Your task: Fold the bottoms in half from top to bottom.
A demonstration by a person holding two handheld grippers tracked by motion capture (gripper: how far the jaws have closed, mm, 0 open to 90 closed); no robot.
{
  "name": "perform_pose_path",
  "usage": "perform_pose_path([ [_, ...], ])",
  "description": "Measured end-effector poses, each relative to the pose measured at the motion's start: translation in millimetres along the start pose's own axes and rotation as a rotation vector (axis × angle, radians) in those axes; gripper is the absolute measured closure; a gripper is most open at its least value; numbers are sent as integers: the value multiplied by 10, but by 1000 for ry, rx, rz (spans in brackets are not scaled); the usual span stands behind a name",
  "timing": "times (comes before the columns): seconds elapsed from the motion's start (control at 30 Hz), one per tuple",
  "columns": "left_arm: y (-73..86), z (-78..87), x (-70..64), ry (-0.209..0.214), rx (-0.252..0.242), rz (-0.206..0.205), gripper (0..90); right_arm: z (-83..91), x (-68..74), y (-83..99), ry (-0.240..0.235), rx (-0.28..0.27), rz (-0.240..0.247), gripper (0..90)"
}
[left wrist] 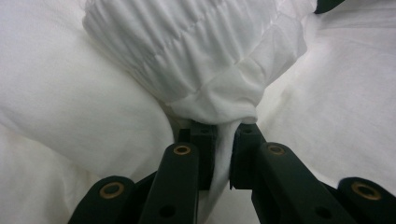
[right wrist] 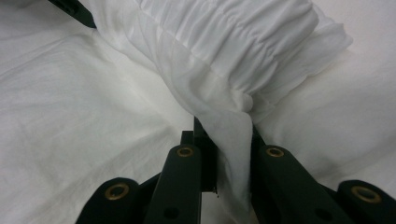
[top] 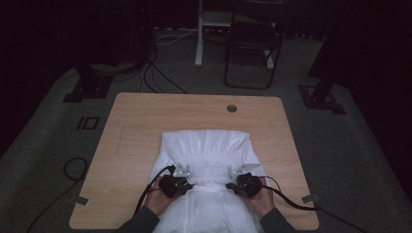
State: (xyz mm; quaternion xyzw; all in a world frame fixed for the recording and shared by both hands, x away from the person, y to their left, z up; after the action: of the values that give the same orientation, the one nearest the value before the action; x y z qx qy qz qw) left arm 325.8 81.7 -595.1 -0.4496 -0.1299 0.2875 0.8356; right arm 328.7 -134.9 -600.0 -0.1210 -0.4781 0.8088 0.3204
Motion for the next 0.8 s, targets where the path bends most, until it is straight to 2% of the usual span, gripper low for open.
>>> perform_pose_path([
  [0.27,-79,-131,232,-38,-62,-6,832,-142,-173,-102,26,-21,-5,839],
  [0.37,-122,-185,333,-45,-71,-6,832,-215,-267,-166,42,-25,-5,840],
  [0.6,-238,-330,546,-72,-88,-7,832,-357,-497,-274,61,-63,-55,842],
  [0.8,-321,-432,713,-87,-97,2,832,-468,-652,-378,94,-61,-52,843],
])
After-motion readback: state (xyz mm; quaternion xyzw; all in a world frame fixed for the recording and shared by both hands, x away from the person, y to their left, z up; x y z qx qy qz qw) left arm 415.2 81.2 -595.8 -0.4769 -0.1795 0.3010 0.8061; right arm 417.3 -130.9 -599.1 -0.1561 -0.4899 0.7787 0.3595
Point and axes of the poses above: each handheld gripper's, and its own axes: z roughly backward along the jaws, y roughly out of its underside, x roughly to its left, the point moved 6 cm from there along -z, roughly forward along the jaws, and after that the axes turned 15 degrees about -x, right-handed, at the moved point
